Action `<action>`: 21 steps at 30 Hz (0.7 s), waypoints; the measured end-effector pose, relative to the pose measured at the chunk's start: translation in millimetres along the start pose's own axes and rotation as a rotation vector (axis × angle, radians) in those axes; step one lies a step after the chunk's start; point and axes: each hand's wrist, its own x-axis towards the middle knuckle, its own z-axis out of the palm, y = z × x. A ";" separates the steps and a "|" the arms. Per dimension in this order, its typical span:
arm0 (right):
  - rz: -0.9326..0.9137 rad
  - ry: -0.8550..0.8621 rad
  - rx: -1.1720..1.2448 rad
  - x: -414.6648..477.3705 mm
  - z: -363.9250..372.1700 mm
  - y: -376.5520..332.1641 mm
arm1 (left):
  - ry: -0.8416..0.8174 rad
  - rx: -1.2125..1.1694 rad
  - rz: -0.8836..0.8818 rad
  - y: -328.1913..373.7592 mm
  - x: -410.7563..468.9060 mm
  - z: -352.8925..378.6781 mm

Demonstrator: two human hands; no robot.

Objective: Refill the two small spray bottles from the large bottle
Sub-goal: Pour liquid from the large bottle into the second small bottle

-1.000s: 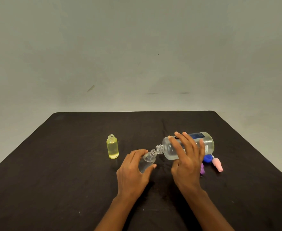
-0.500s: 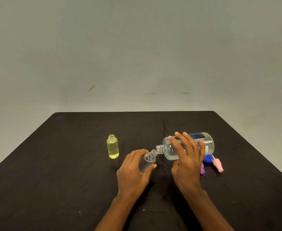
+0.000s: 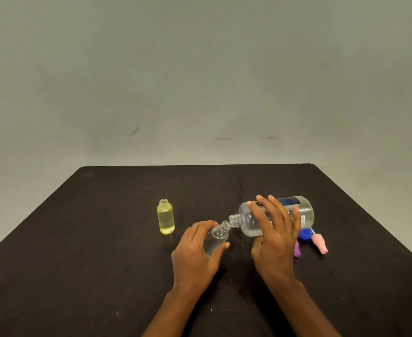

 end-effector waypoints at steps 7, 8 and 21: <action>-0.002 0.002 0.000 -0.8 0.9 1.4 | -0.007 0.000 0.004 -1.3 -0.3 1.0; -0.005 0.003 0.001 -0.8 1.1 1.8 | -0.008 -0.002 0.000 -1.3 -0.5 0.9; -0.026 0.034 0.014 -1.1 1.6 2.4 | -0.008 0.002 -0.004 -0.6 0.1 0.8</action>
